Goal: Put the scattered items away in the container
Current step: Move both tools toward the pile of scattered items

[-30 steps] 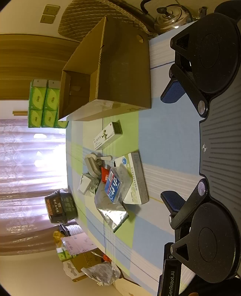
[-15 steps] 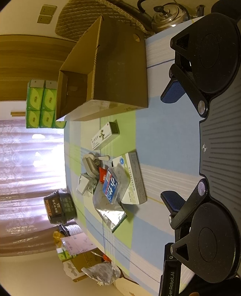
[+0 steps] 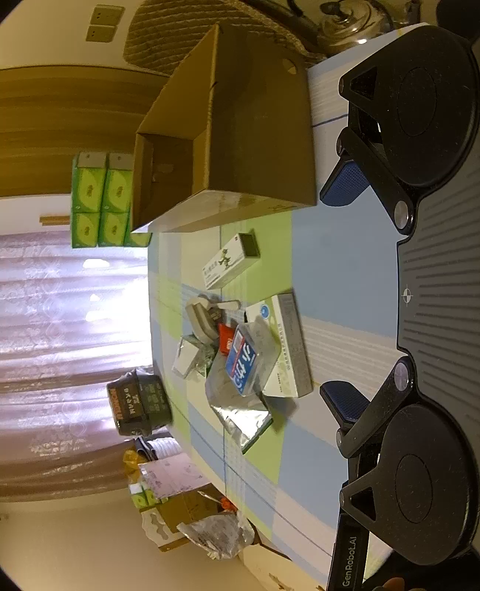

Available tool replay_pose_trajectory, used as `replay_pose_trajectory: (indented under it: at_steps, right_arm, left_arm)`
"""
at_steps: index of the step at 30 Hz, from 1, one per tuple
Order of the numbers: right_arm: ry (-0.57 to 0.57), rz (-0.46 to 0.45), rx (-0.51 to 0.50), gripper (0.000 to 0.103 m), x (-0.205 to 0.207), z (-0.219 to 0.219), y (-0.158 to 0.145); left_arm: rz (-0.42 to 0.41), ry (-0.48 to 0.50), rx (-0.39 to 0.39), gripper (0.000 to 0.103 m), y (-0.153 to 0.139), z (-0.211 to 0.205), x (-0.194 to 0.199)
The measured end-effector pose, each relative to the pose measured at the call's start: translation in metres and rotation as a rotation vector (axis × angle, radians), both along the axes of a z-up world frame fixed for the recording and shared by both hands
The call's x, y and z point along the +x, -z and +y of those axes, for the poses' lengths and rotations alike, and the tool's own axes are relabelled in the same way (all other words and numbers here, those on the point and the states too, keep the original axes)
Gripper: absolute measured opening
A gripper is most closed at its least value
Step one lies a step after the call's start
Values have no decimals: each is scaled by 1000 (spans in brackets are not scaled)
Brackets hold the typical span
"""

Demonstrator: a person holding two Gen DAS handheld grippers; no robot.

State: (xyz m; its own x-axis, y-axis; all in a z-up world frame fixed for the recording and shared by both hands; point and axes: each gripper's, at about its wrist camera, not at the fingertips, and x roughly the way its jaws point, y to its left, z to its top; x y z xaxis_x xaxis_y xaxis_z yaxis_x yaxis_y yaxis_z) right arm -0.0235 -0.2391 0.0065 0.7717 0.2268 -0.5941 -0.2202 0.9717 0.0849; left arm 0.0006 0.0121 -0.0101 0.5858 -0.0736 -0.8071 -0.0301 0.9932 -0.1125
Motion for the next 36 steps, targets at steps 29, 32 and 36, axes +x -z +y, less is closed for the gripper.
replay_pose_trajectory:
  at_steps: [29, 32, 36]
  right_arm:
    - [-168, 74, -43, 103, 42, 26, 12]
    - [-172, 80, -41, 103, 46, 26, 15]
    - [-201, 82, -33, 103, 54, 27, 16]
  left_arm:
    - [-61, 58, -19, 102, -11, 14, 17]
    - [-69, 73, -9, 102, -12, 14, 21]
    - [-68, 88, 3, 102, -12, 16, 29]
